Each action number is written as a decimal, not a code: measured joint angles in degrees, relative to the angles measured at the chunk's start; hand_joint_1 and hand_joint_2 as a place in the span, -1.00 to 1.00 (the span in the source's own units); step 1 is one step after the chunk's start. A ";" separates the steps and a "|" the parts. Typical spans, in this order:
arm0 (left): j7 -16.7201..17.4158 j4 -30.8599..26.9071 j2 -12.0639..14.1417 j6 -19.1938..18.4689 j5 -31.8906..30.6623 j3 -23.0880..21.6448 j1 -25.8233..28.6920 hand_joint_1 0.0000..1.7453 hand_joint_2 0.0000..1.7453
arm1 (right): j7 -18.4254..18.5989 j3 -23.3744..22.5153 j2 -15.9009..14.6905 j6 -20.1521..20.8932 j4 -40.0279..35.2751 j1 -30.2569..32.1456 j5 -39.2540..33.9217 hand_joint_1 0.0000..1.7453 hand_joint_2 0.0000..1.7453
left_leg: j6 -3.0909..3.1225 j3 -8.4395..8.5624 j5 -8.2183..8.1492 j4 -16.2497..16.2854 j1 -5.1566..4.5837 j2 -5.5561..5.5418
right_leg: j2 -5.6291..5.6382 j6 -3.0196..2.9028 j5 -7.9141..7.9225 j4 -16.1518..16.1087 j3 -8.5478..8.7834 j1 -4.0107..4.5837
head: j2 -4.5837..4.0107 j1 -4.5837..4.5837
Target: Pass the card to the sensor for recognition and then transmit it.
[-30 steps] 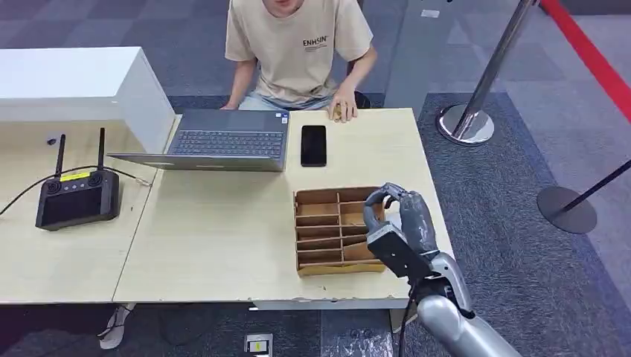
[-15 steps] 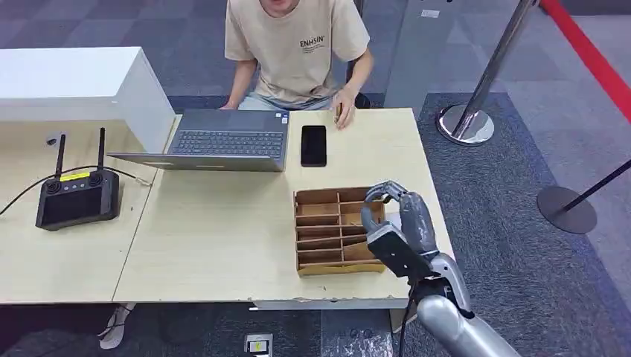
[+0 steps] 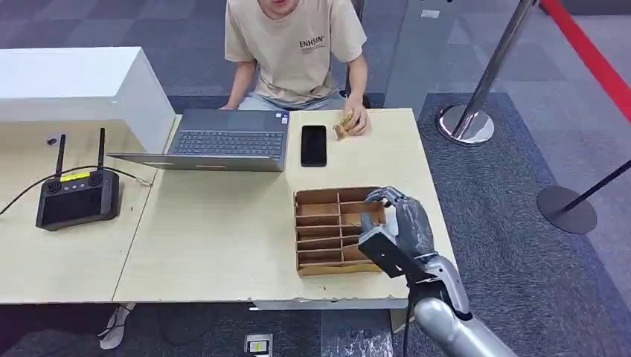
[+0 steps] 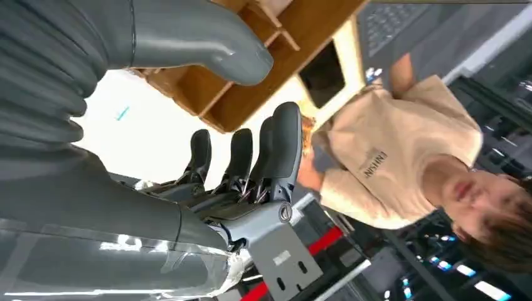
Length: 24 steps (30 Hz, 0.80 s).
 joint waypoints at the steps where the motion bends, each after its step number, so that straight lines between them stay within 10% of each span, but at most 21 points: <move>1: 0.02 0.00 0.00 0.00 0.00 0.00 0.00 -1.00 1.00 | 0.00 0.00 -0.02 -0.04 0.37 0.01 0.00 0.10 1.00 | 0.00 0.00 0.00 0.00 0.00 0.00 | 0.00 0.00 0.00 0.00 0.00 0.00 | 0.00 0.00; 5: 0.02 0.00 0.00 0.00 0.00 0.00 0.00 -1.00 1.00 | -0.31 0.00 0.00 -0.17 1.92 0.04 -0.33 -0.16 1.00 | 0.00 0.00 0.00 0.00 0.00 0.00 | 0.00 0.00 0.00 0.00 0.00 0.00 | 0.00 -0.02; 24: 0.17 0.00 0.02 -0.07 0.15 0.00 0.00 -1.00 1.00 | -0.85 0.02 0.11 -0.24 6.25 0.16 -1.70 -0.20 1.00 | 0.00 0.02 0.00 0.00 0.00 0.00 | 0.00 0.00 0.00 0.00 0.01 0.00 | 0.00 0.00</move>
